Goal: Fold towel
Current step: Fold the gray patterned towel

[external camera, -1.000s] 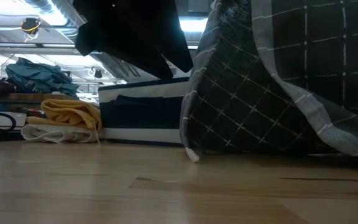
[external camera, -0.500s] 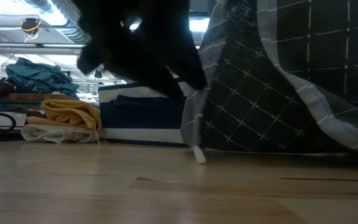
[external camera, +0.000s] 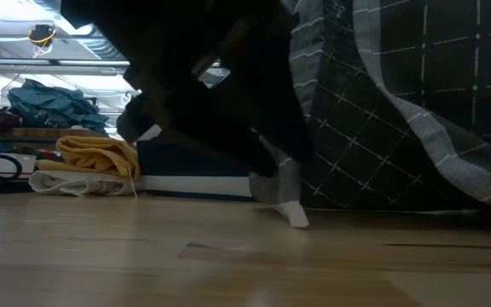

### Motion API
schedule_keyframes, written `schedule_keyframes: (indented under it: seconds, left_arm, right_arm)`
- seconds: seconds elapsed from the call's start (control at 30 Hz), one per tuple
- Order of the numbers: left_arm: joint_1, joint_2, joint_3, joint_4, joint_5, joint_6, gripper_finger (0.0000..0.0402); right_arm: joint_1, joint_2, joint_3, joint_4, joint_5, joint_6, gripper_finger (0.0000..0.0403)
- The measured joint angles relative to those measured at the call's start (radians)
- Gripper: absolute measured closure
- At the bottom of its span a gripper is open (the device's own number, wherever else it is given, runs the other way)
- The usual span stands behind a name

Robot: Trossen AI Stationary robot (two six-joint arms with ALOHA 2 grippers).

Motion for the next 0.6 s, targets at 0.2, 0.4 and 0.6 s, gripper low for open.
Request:
schedule_keyframes:
  seconds: [0.2, 0.4, 0.6]
  left_arm:
    - [0.01, 0.002, 0.0, 0.047, 0.0, -0.004, 0.0256]
    - [0.034, 0.003, 0.0, 0.044, -0.004, -0.059, 0.0256]
    - [0.052, 0.003, 0.0, 0.03, -0.001, -0.123, 0.0256]
  right_arm:
    - [0.0, 0.0, 0.0, 0.0, 0.007, 0.0, 0.0402]
    - [0.0, 0.0, 0.0, 0.0, 0.007, 0.0, 0.0402]
    - [0.0, 0.0, 0.0, 0.0, 0.007, 0.0, 0.0402]
